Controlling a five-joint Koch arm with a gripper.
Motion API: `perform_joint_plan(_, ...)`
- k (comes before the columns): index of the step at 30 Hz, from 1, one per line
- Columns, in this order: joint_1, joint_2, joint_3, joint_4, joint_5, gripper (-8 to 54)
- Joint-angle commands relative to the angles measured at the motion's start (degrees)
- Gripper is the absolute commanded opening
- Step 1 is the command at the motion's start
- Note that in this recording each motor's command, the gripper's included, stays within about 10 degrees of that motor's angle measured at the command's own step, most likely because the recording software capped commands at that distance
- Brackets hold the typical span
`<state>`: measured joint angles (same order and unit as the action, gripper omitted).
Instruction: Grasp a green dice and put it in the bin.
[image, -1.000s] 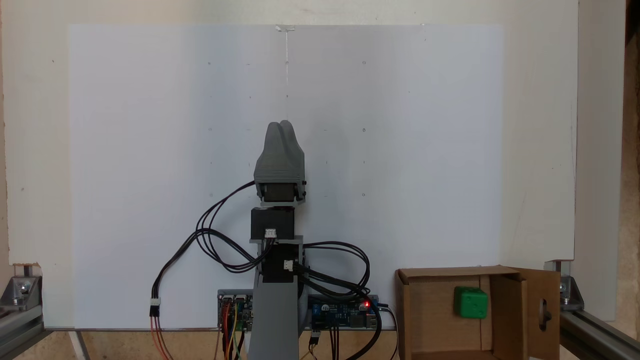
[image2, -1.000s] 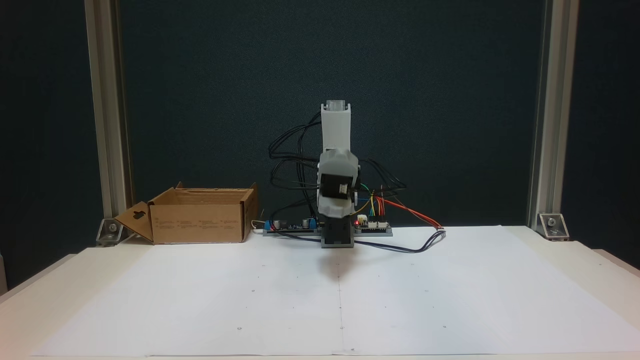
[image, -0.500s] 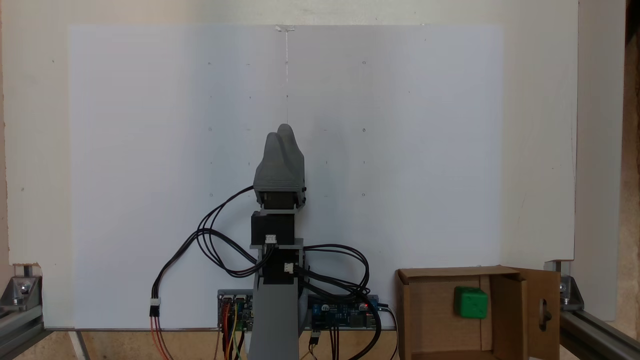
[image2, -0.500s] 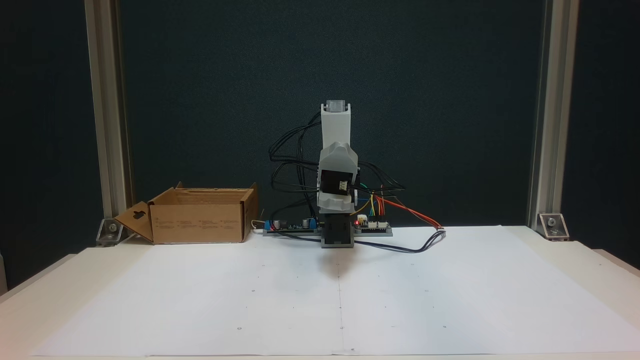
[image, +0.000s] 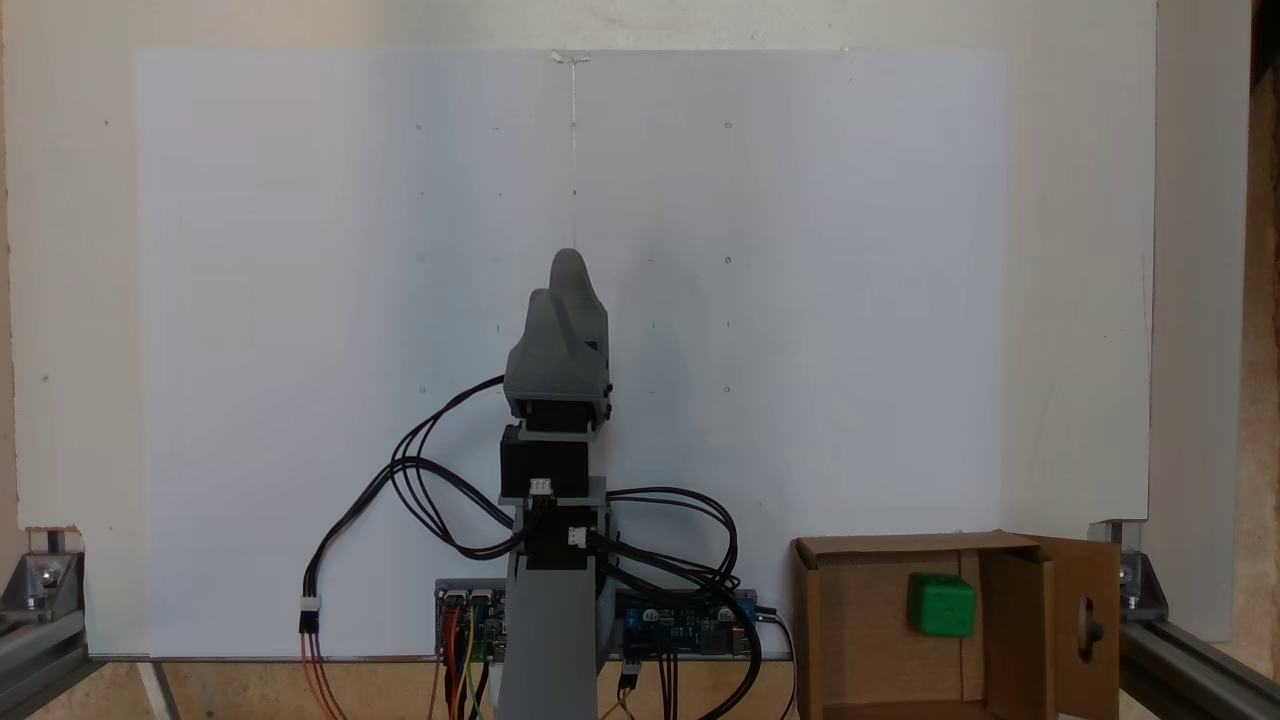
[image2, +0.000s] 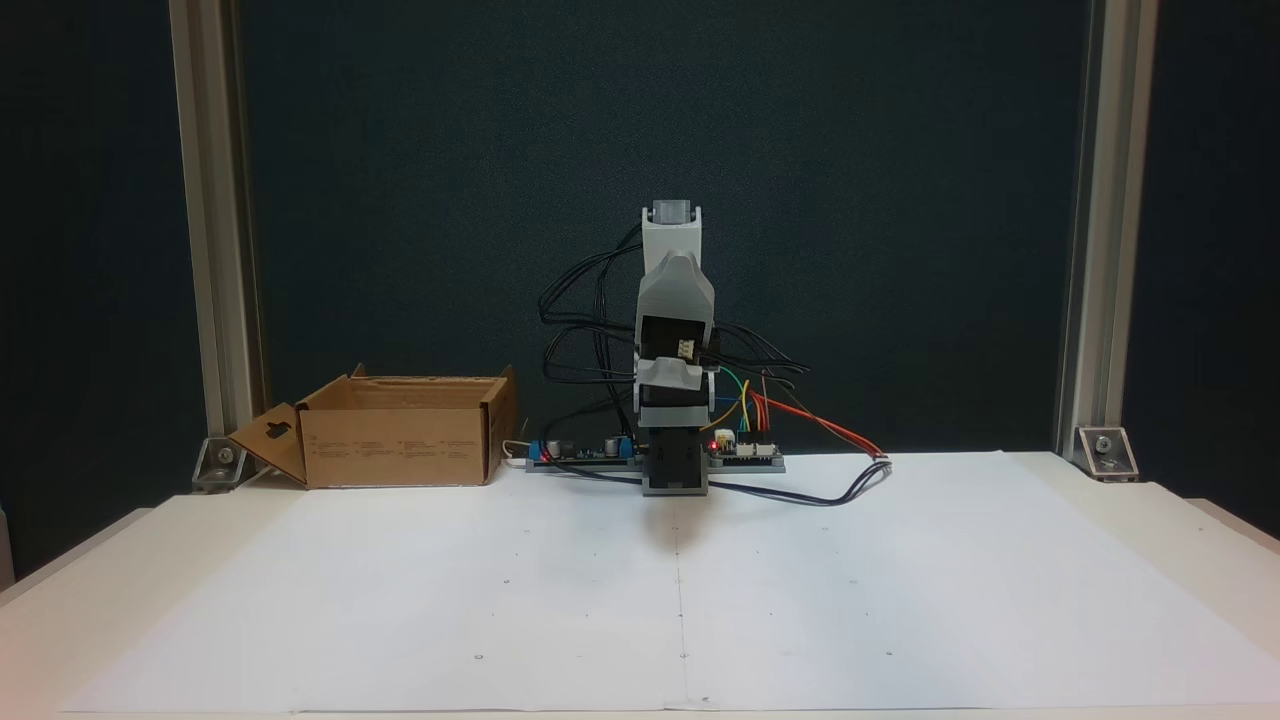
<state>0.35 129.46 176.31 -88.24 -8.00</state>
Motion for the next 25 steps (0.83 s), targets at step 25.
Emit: perform_joint_plan(25, 0.26, 6.06, 2.81, -3.34, 1.67, 44.5)
